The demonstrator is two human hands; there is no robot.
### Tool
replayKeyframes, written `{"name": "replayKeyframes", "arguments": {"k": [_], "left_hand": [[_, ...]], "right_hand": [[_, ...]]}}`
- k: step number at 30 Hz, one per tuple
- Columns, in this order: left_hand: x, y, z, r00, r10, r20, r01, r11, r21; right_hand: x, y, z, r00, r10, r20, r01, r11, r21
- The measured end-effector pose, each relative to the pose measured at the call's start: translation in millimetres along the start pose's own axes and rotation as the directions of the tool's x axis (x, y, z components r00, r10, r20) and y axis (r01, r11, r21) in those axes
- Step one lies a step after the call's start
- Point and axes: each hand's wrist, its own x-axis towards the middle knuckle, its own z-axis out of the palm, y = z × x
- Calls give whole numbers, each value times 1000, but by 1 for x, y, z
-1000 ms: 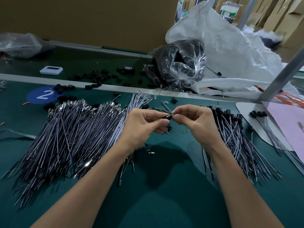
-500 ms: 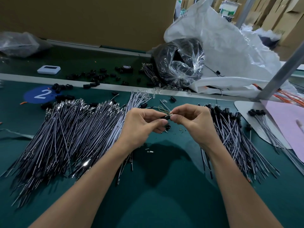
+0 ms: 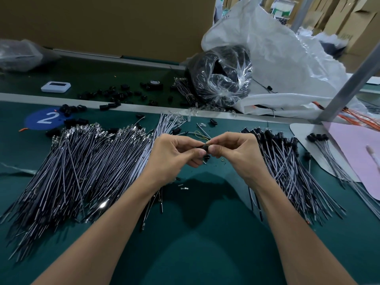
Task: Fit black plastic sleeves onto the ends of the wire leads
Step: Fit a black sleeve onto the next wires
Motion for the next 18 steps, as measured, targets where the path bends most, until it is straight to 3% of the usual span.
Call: {"name": "replayKeyframes", "arguments": {"k": [6,13,16,18], "left_hand": [[-2,5,2,999,39,6,-38,996,-85],[-1,8,7,1000,14,-17,-17,987,-161],[1,13,12,998,-31,47,43,964,-263],[0,13,10,991,-54,118,85,958,-274]], "right_hand": [[-3,-4,-1,1000,5,16,-7,991,137],[-4,-9,6,996,-69,-53,72,995,70],[-4,-15,2,995,-93,-26,93,995,29],[-7,-21,-12,998,-56,-32,60,991,117]]}}
